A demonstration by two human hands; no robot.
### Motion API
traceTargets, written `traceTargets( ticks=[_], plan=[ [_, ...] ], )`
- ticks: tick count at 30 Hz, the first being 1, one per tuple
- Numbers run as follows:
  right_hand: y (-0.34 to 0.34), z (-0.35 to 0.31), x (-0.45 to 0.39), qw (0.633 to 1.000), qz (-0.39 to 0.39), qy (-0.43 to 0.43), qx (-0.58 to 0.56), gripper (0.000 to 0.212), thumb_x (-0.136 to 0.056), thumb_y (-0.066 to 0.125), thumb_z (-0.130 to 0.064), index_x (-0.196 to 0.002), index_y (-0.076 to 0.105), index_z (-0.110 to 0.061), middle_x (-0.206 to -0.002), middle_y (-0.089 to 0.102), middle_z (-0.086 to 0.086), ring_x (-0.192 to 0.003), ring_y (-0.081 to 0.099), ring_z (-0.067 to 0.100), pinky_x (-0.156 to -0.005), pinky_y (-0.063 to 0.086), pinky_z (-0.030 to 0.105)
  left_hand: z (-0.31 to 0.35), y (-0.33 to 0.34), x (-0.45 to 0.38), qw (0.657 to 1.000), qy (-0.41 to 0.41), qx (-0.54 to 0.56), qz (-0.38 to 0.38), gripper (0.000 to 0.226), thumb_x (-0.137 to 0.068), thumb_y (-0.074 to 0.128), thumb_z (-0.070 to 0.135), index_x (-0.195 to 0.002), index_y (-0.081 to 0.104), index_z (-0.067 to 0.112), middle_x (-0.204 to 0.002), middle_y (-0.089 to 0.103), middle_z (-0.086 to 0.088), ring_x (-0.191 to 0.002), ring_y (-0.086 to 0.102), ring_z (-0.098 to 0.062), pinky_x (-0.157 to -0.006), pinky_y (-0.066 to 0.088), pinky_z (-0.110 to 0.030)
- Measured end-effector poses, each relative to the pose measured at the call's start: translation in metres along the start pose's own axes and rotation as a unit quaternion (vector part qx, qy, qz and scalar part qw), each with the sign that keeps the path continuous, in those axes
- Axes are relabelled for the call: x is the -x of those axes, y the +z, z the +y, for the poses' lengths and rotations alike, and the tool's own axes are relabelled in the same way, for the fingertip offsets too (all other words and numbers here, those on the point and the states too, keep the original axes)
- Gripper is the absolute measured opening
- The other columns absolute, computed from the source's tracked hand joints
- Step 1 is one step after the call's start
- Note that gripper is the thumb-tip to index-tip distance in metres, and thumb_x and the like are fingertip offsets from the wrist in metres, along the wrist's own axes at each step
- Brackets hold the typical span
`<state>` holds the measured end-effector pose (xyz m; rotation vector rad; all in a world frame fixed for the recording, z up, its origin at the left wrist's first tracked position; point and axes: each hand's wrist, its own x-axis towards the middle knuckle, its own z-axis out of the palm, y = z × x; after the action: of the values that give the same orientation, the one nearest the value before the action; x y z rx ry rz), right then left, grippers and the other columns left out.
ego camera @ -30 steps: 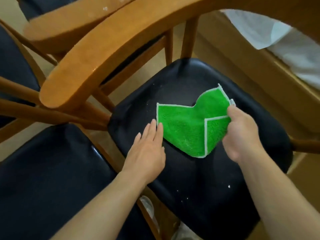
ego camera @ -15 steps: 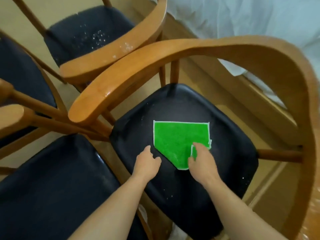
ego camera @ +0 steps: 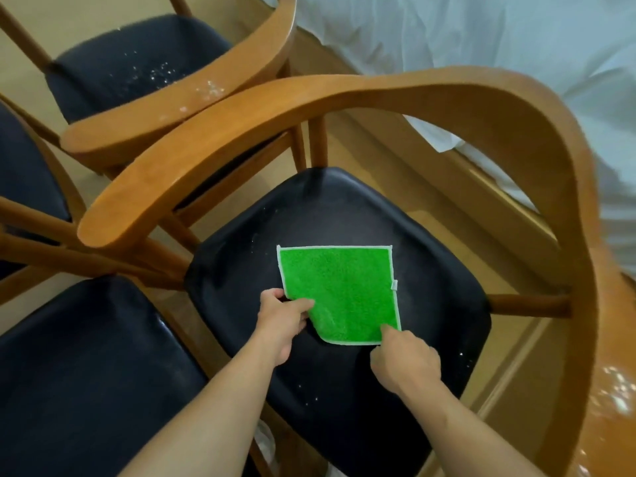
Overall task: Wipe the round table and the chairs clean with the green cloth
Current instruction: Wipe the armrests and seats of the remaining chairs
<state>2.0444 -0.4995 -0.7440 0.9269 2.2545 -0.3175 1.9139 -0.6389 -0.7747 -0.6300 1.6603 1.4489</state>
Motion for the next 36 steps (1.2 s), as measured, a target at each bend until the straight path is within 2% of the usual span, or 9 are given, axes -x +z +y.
traceTargets(
  ticks=[3,6,12,17,19,21,26,31,36],
  plan=[
    [-0.012,-0.011,-0.006,0.995,0.06,-0.016,-0.073,0.018,-0.088,0.043,-0.025,-0.101,0.053,-0.017,-0.109,0.063,0.005,-0.099,0.059,0.028,-0.073,0.044,0.034,0.0,0.001,0.005,0.999,-0.015,0.01,-0.043,0.023,-0.087,0.063,0.001,-0.108,0.058,0.011,-0.098,0.072,-0.01,-0.082,0.072,-0.023,-0.067,0.059,-0.035],
    [-0.018,-0.029,-0.015,0.985,0.089,-0.05,-0.138,0.028,-0.09,0.046,-0.024,-0.116,0.052,-0.014,-0.118,0.057,0.007,-0.106,0.056,0.029,-0.081,0.047,0.037,-0.002,-0.006,0.009,0.989,0.016,-0.146,-0.018,0.004,-0.089,0.064,0.013,-0.091,0.068,0.011,-0.082,0.069,-0.004,-0.064,0.061,-0.015,-0.063,0.061,-0.035],
    [-0.012,-0.051,-0.028,0.974,0.114,-0.112,-0.159,0.057,-0.094,0.046,-0.023,-0.148,0.029,-0.012,-0.152,0.032,0.008,-0.135,0.037,0.026,-0.106,0.038,0.039,-0.007,-0.021,0.007,0.927,0.121,-0.342,0.091,0.036,-0.08,0.071,0.035,-0.063,0.048,0.013,-0.061,0.051,-0.002,-0.052,0.044,-0.016,-0.048,0.032,-0.027],
    [-0.002,-0.066,-0.057,0.97,0.139,-0.157,-0.126,0.064,-0.1,0.036,-0.037,-0.155,0.007,-0.02,-0.163,-0.003,0.005,-0.149,-0.001,0.026,-0.118,0.013,0.041,-0.014,-0.019,0.01,0.963,0.057,-0.263,0.033,0.015,-0.09,0.061,0.029,-0.091,0.06,0.014,-0.095,0.069,-0.006,-0.077,0.069,-0.025,-0.058,0.059,-0.039],
    [0.017,-0.077,-0.062,0.973,0.124,-0.175,-0.084,0.066,-0.1,0.025,-0.048,-0.153,-0.007,-0.029,-0.161,-0.017,0.004,-0.147,-0.014,0.032,-0.117,0.002,0.049,-0.017,-0.026,0.009,0.926,0.085,-0.363,0.06,0.014,-0.09,0.059,0.032,-0.091,0.054,0.019,-0.097,0.065,-0.001,-0.078,0.065,-0.017,-0.063,0.056,-0.035],
    [0.043,-0.087,-0.058,0.976,0.114,-0.183,-0.036,0.067,-0.095,0.009,-0.061,-0.146,-0.027,-0.036,-0.153,-0.036,0.004,-0.139,-0.032,0.038,-0.112,-0.012,0.058,-0.018,-0.036,0.007,0.847,0.157,-0.493,0.124,0.018,-0.088,0.058,0.033,-0.101,0.05,0.023,-0.108,0.058,0.002,-0.092,0.056,-0.015,-0.075,0.047,-0.032],
    [0.056,-0.064,-0.08,0.978,0.166,-0.127,-0.012,0.075,-0.084,-0.001,-0.077,-0.143,-0.031,-0.041,-0.152,-0.039,-0.002,-0.14,-0.031,0.037,-0.105,-0.018,0.062,0.002,-0.059,-0.013,0.753,0.189,-0.616,0.138,0.103,-0.081,0.065,0.054,-0.152,-0.002,0.021,-0.16,-0.007,-0.006,-0.146,0.001,-0.028,-0.115,0.02,-0.045],
    [0.017,-0.047,-0.123,0.977,0.183,0.055,-0.1,0.082,-0.083,0.003,-0.074,-0.152,-0.01,-0.031,-0.161,-0.016,0.004,-0.144,-0.013,0.042,-0.108,-0.003,0.072,0.022,-0.066,-0.043,0.737,0.04,-0.673,0.049,0.153,-0.058,0.079,0.066,-0.126,-0.05,0.017,-0.133,-0.054,-0.014,-0.134,-0.039,-0.031,-0.114,-0.007,-0.053],
    [0.013,-0.094,-0.128,0.975,0.201,0.042,-0.082,0.083,-0.085,0.0,-0.071,-0.152,-0.01,-0.024,-0.16,-0.015,0.013,-0.142,-0.012,0.049,-0.105,-0.001,0.075,0.024,-0.06,-0.05,0.736,-0.046,-0.676,0.001,0.164,-0.048,0.083,0.067,-0.102,-0.064,0.02,-0.101,-0.074,-0.011,-0.108,-0.059,-0.031,-0.107,-0.017,-0.062]
  ],
)
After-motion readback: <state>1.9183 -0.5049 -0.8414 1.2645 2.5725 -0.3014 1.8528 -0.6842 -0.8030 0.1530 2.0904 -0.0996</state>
